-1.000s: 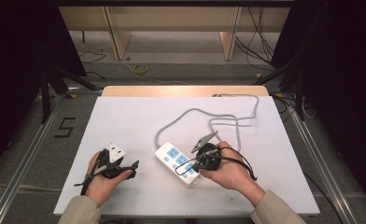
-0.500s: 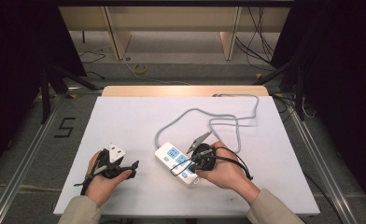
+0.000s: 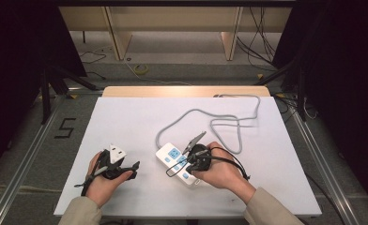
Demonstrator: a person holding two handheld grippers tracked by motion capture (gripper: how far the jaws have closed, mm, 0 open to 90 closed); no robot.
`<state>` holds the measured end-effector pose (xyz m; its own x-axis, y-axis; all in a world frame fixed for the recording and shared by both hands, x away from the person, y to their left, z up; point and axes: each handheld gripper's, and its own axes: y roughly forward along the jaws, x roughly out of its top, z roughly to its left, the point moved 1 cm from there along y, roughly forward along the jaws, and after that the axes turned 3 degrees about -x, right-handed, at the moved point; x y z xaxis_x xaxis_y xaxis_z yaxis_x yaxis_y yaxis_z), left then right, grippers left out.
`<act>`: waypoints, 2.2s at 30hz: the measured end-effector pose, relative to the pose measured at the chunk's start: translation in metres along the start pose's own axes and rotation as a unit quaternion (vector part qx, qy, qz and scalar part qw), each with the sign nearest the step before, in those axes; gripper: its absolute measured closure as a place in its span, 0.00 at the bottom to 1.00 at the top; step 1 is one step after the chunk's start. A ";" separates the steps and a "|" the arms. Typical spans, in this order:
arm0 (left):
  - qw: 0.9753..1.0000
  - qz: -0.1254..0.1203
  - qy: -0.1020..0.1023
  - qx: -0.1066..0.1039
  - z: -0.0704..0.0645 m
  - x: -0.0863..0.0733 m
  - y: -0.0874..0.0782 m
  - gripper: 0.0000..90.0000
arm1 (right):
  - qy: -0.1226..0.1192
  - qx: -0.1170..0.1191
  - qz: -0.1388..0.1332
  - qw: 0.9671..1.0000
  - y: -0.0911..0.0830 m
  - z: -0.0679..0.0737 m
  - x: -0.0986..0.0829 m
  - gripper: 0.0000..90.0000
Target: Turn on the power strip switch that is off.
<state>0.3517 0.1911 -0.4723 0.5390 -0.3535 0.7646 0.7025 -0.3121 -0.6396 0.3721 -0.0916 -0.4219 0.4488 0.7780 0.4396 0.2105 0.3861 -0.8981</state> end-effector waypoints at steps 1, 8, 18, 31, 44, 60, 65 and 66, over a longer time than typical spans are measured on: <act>1.000 0.000 0.001 0.000 0.000 0.000 0.000 0.25 | -0.001 0.000 0.001 1.000 0.000 0.000 0.001 1.00; 1.000 -0.001 0.001 0.000 0.000 0.000 0.000 0.25 | -0.001 0.002 0.006 1.000 0.003 0.001 0.004 1.00; 1.000 0.000 0.001 0.000 0.000 0.000 0.000 0.25 | -0.002 0.004 0.014 1.000 0.009 0.002 0.008 1.00; 1.000 0.000 0.001 0.000 0.000 0.000 0.000 0.25 | -0.005 0.003 0.025 1.000 0.017 0.003 0.011 1.00; 1.000 0.000 0.000 -0.001 0.000 0.000 0.000 0.25 | -0.008 -0.002 0.039 0.999 0.024 0.003 0.013 1.00; 1.000 0.001 0.000 -0.001 0.000 0.000 0.001 0.25 | -0.004 -0.001 0.051 0.999 0.028 0.003 0.014 1.00; 1.000 0.002 0.002 -0.001 0.000 0.000 0.000 0.25 | -0.003 0.001 0.052 0.999 0.029 0.003 0.015 1.00; 1.000 0.001 0.001 -0.001 0.000 0.000 0.001 0.25 | -0.003 0.001 0.053 0.999 0.029 0.003 0.015 1.00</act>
<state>0.3520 0.1907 -0.4727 0.5390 -0.3568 0.7630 0.7004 -0.3134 -0.6413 0.3824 -0.0675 -0.4412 0.4626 0.8176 0.3428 0.1601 0.3032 -0.9394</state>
